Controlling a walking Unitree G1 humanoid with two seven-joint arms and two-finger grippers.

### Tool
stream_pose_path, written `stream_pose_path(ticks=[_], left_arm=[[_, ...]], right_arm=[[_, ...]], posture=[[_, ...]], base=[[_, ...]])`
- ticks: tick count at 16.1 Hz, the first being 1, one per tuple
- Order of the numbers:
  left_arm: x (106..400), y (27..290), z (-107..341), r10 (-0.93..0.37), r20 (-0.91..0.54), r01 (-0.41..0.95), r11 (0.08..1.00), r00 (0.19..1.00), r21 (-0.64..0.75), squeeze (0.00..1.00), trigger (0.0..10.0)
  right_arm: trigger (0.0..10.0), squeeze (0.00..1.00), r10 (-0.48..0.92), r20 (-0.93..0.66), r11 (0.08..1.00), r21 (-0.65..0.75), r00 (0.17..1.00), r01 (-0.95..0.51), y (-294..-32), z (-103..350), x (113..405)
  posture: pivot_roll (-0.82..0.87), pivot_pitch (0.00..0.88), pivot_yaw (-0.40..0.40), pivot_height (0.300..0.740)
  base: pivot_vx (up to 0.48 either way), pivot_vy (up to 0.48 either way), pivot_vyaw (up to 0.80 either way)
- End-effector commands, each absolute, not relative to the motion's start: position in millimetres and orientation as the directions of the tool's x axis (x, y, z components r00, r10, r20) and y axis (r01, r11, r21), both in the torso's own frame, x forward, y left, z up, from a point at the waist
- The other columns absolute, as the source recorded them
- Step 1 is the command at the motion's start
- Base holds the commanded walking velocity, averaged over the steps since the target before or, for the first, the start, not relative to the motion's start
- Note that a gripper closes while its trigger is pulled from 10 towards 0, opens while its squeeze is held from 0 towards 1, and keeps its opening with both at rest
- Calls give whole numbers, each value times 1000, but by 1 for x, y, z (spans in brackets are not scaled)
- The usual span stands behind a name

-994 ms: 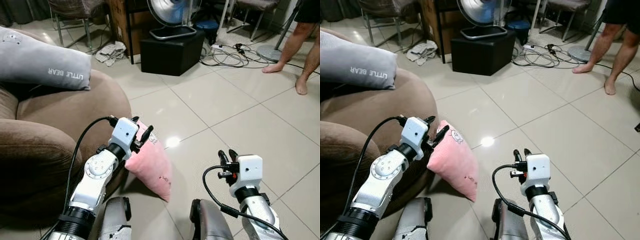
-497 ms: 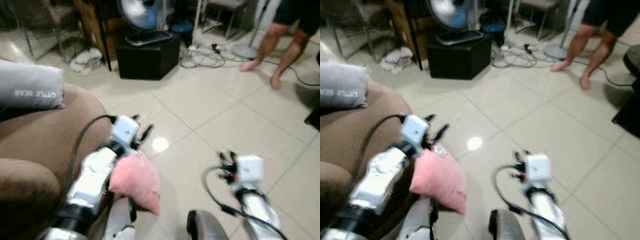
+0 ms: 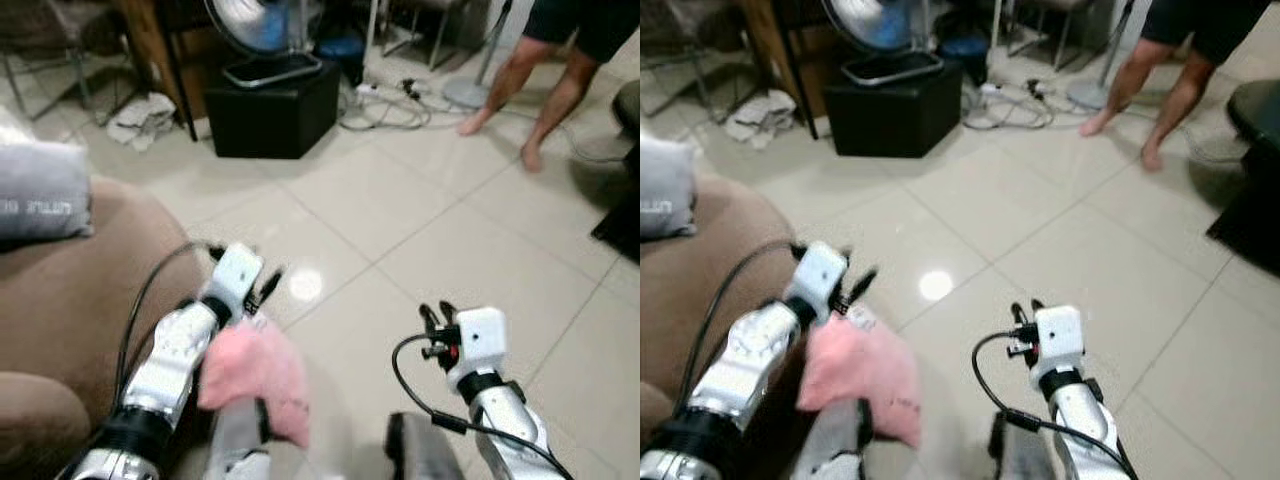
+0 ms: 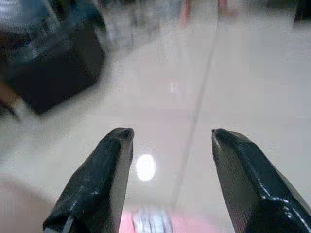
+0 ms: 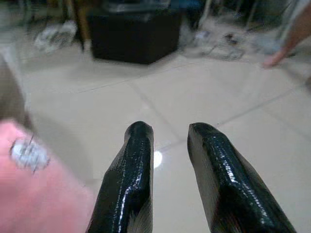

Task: Move the pillow to the sofa from floor

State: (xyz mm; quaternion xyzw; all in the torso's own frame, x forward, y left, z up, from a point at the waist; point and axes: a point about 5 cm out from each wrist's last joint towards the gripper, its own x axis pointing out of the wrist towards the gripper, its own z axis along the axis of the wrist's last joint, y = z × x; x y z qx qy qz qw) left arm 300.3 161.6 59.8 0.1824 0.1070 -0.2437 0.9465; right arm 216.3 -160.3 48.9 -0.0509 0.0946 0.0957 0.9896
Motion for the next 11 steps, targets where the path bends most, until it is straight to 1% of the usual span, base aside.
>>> stream_pose_path(ticks=[1, 2, 4, 6, 7, 8, 10, 11], left_arm=[[302, 153, 55, -442, -323, 532, 796, 837, 288, 0, 10000], [304, 155, 43, -404, -392, 523, 808, 826, 269, 0, 10000], [309, 157, 27, -319, -487, 503, 806, 813, 311, 0, 10000], [315, 158, 23, -249, -543, 479, 811, 802, 335, 0, 10000], [316, 160, 18, -188, -576, 453, 815, 796, 361, 0, 10000], [316, 161, 18, -167, -579, 439, 818, 798, 370, 0, 10000], [321, 170, 19, -52, -570, 354, 828, 820, 434, 0, 10000], [323, 174, 21, -16, -555, 320, 830, 832, 456, 0, 10000]], right_arm=[[10000, 0, 203, -250, 971, -76, 947, -228, -159, 42, 211], [10000, 0, 227, -276, 961, -93, 934, -261, -156, 39, 209], [10000, 0, 227, -294, 958, -103, 928, -267, -155, 37, 206], [10000, 0, 233, -293, 959, -89, 927, -269, -150, 40, 205], [10000, 0, 240, -316, 954, -97, 918, -283, -149, 36, 202], [10000, 0, 244, -321, 952, -101, 915, -290, -148, 35, 201], [10000, 0, 267, -318, 944, -101, 910, -313, -141, 40, 200], [10000, 0, 279, -307, 942, -98, 910, -322, -138, 43, 199]], posture=[[32, 55, -5, 591], [27, 71, -8, 581], [7, 120, -20, 561], [-10, 151, -19, 541], [-15, 174, -22, 526], [-18, 178, -21, 521], [-48, 202, -17, 521], [-54, 212, -19, 521]], base=[[0, 0, 0], [0, 0, 0], [0, 0, 0], [0, 0, 0], [0, 0, 0], [0, 0, 0], [0, 0, 0], [0, 0, 0]])
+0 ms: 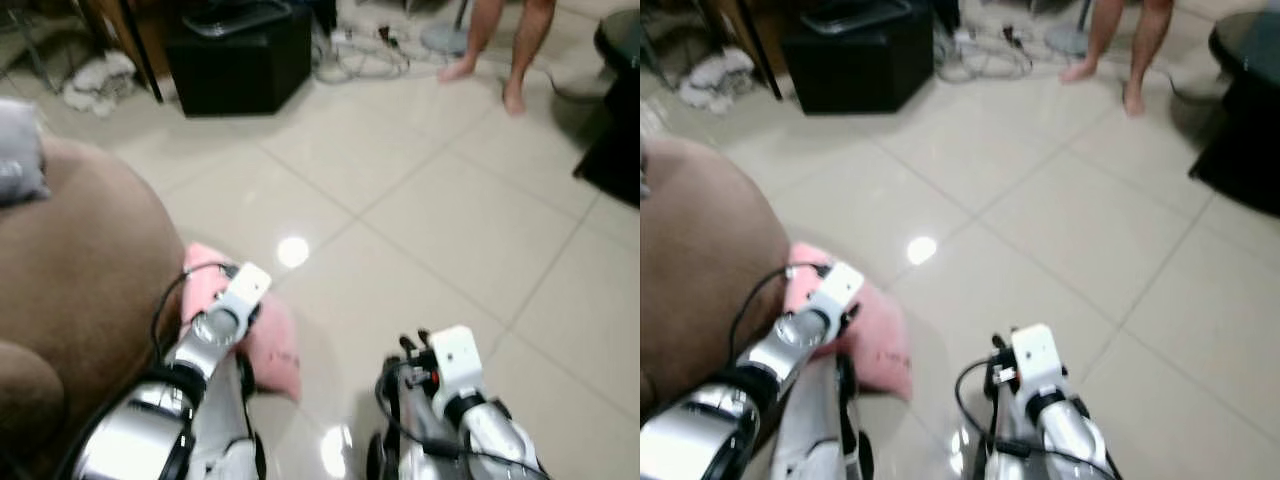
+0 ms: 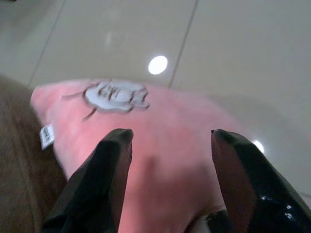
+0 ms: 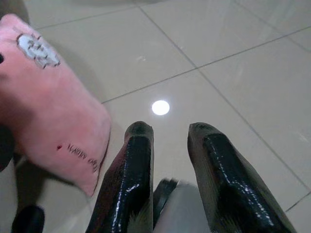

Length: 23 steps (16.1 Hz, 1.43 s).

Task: Move the pillow to the sofa from floor

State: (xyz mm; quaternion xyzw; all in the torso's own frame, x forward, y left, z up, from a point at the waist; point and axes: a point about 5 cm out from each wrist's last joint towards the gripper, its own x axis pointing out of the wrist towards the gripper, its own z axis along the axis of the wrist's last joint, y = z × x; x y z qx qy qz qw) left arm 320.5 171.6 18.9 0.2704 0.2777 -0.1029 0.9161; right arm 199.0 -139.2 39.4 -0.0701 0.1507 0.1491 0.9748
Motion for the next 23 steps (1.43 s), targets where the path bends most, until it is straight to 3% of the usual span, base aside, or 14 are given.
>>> stream_pose_path(ticks=[1, 2, 3, 4, 8, 9, 10, 14, 15, 16, 17, 23], left_arm=[[325, 181, 25, 32, -540, 271, 838, 841, 473, 0, 10000], [327, 188, 27, 74, -531, 232, 842, 844, 487, 0, 10000], [326, 195, 27, 110, -537, 210, 840, 836, 500, 843, 10000], [325, 201, 27, 147, -536, 196, 824, 831, 531, 1000, 10000], [326, 220, 32, 262, -478, 145, 738, 838, 659, 1000, 10000], [325, 223, 33, 277, -475, 145, 723, 835, 676, 827, 10000], [325, 227, 33, 294, -476, 147, 707, 829, 692, 0, 10000], [322, 243, 35, 337, -493, 147, 687, 802, 711, 0, 10000], [322, 245, 35, 341, -492, 145, 687, 801, 712, 0, 9490], [321, 246, 35, 342, -495, 150, 683, 799, 715, 0, 3216], [321, 247, 35, 342, -497, 150, 686, 798, 712, 0, 0], [320, 248, 35, 337, -505, 137, 711, 794, 690, 0, 0]], right_arm=[[10000, 0, 290, -299, 939, -96, 909, -331, -136, 47, 198], [10000, 0, 298, -296, 936, -96, 908, -338, -134, 50, 197], [10000, 0, 306, -296, 933, -96, 905, -347, -132, 51, 195], [10000, 0, 319, -297, 928, -93, 900, -360, -130, 53, 194], [10000, 0, 382, -236, 910, -76, 894, -408, -125, 74, 193], [10000, 0, 384, -225, 910, -75, 896, -409, -126, 78, 192], [10000, 0, 387, -208, 910, -72, 898, -409, -128, 85, 190], [10000, 0, 463, -166, 876, -61, 871, -478, -131, 99, 187], [10000, 0, 469, -173, 871, -68, 866, -486, -132, 99, 186], [10000, 0, 467, -176, 872, -73, 867, -484, -133, 100, 187], [10000, 0, 466, -176, 872, -73, 867, -484, -134, 101, 187], [10000, 0, 478, -177, 866, -67, 860, -495, -135, 102, 188]], posture=[[-64, 237, -25, 521], [-71, 246, -28, 521], [-82, 255, -29, 521], [-89, 266, -28, 521], [-135, 309, -26, 521], [-142, 318, -31, 521], [-150, 333, -40, 521], [-154, 364, -50, 521], [-154, 361, -52, 521], [-153, 358, -55, 521], [-151, 358, -59, 521], [-147, 357, -68, 521]], base=[[0, 0, 0], [0, 0, 0], [0, 0, 0], [0, 0, 0], [0, 0, 0], [0, 0, 0], [0, 0, 0], [0, 0, 0], [0, 0, 0], [0, 0, 0], [0, 0, 0], [0, 0, 0]])
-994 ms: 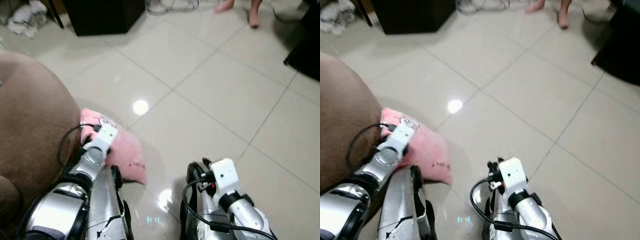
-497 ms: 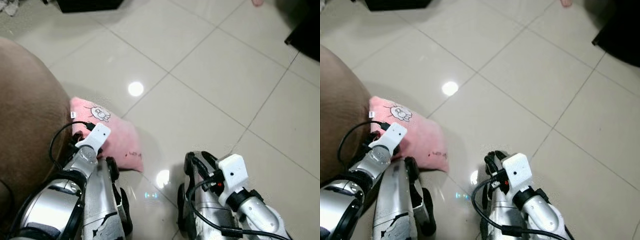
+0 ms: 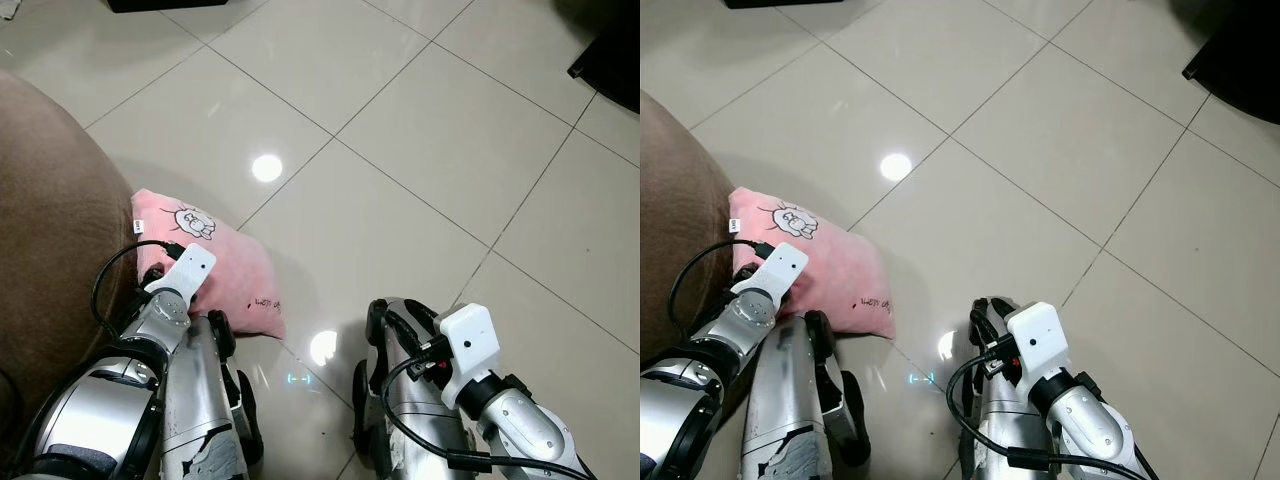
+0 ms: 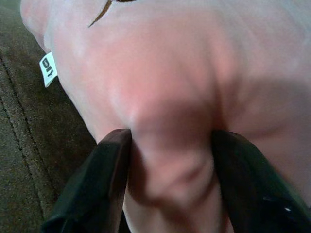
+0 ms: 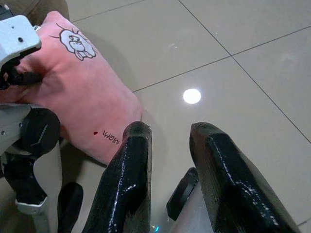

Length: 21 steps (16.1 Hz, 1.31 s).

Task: Move the pillow to the sofa from floor

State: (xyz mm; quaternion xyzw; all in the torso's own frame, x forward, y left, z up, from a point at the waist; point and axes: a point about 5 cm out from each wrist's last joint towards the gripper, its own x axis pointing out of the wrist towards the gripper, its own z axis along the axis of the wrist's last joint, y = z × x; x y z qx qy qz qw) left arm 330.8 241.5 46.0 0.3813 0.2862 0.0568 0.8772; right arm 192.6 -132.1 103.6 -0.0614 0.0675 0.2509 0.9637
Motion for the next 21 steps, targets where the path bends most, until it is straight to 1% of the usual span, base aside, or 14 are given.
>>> stream_pose_path(ticks=[1, 8, 10, 11, 13, 14, 16, 17, 21], left_arm=[[321, 248, 35, 336, -506, 136, 713, 795, 687, 0, 0], [319, 247, 33, 332, -513, 136, 723, 792, 678, 0, 0], [319, 247, 33, 331, -515, 137, 724, 791, 676, 0, 0], [318, 247, 32, 329, -516, 138, 725, 791, 675, 0, 0], [319, 247, 33, 328, -516, 138, 726, 791, 673, 0, 0], [319, 246, 33, 325, -517, 139, 728, 792, 671, 0, 0], [320, 245, 33, 322, -518, 140, 730, 793, 669, 0, 0], [320, 245, 33, 318, -521, 145, 731, 792, 666, 0, 0], [321, 244, 34, 311, -526, 152, 734, 791, 662, 0, 0]], right_arm=[[10000, 0, 479, -177, 866, -65, 860, -495, -135, 102, 188], [10000, 0, 500, -156, 858, -48, 852, -512, -136, 104, 188], [10000, 0, 568, -114, 820, -6, 815, -572, -131, 110, 184], [10000, 0, 626, -100, 779, 17, 774, -627, -128, 113, 178], [10000, 0, 645, -109, 762, 17, 757, -647, -127, 112, 177], [10000, 0, 676, -121, 735, 36, 727, -677, -126, 111, 173], [10000, 0, 705, -141, 706, 53, 695, -706, -124, 109, 170], [10000, 0, 732, -176, 677, 77, 659, -732, -123, 104, 165], [10000, 0, 746, -191, 662, 103, 638, -742, -122, 101, 163]], posture=[[-147, 357, -68, 521], [-143, 353, -70, 521], [-142, 352, -69, 521], [-142, 352, -69, 521], [-142, 350, -70, 521], [-142, 350, -70, 521], [-142, 350, -70, 521], [-139, 341, -68, 521], [-137, 335, -63, 521]], base=[[0, 0, 0], [0, 0, 0], [0, 0, 0], [0, 0, 0], [0, 0, 0], [0, 0, 0], [0, 0, 0], [0, 0, 0], [0, 0, 0]])
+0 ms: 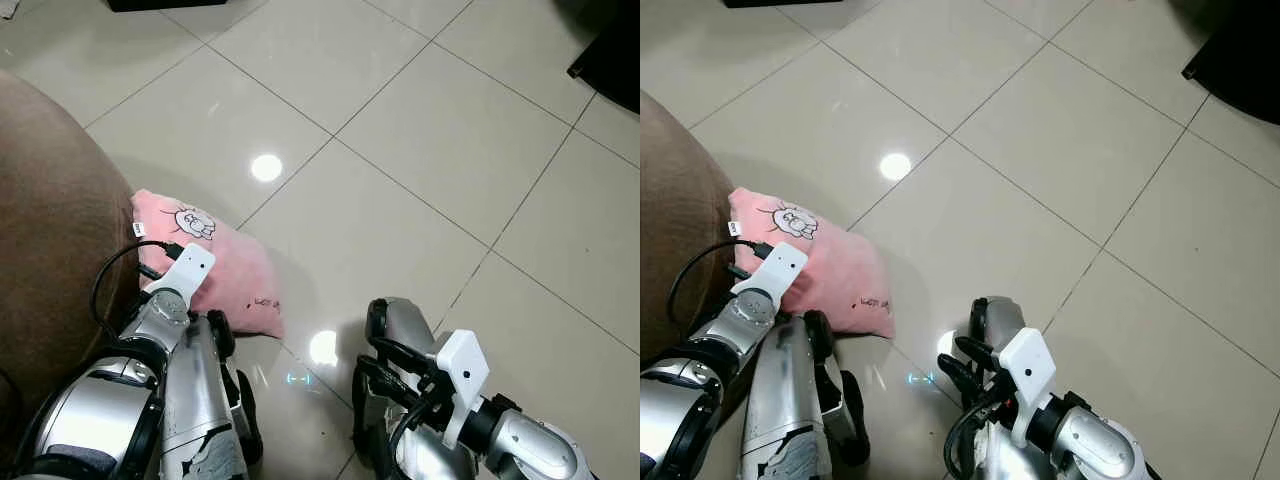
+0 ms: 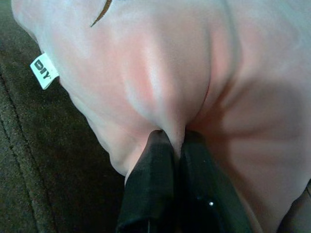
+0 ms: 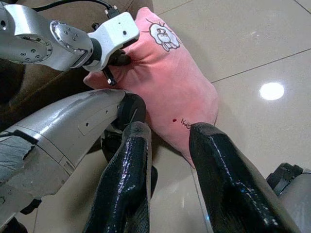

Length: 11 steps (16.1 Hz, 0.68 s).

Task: Move the pillow to the sofa from floor

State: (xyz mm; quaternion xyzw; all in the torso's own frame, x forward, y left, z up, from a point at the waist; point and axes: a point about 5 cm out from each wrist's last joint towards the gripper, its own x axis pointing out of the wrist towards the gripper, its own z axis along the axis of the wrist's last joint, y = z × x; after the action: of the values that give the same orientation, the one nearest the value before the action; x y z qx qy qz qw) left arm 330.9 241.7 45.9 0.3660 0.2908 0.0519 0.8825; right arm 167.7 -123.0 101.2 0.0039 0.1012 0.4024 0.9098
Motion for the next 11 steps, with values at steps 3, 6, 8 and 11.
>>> stream_pose_path(ticks=[3, 6, 8, 11], left_arm=[[324, 239, 35, 288, -534, 154, 756, 795, 636, 0, 0], [336, 215, 43, 146, -504, 120, 881, 851, 458, 0, 0], [355, 180, 70, -93, -328, 161, 970, 940, 185, 0, 0], [365, 157, 108, -236, -89, 239, 971, 968, 28, 0, 0]], right_arm=[[10000, 0, 740, -194, 668, 97, 644, -738, -123, 100, 165], [10000, 0, 684, -176, 726, 67, 708, -684, -128, 99, 169], [10000, 0, 553, -124, 833, 40, 824, -553, -140, 101, 180], [10000, 0, 396, -51, 918, 26, 917, -395, -151, 110, 193]], posture=[[-132, 322, -56, 521], [-107, 271, -44, 521], [-74, 217, -44, 521], [-35, 132, -44, 521]], base=[[0, 0, 0], [0, 0, 0], [0, 0, 0], [0, 0, 0]])
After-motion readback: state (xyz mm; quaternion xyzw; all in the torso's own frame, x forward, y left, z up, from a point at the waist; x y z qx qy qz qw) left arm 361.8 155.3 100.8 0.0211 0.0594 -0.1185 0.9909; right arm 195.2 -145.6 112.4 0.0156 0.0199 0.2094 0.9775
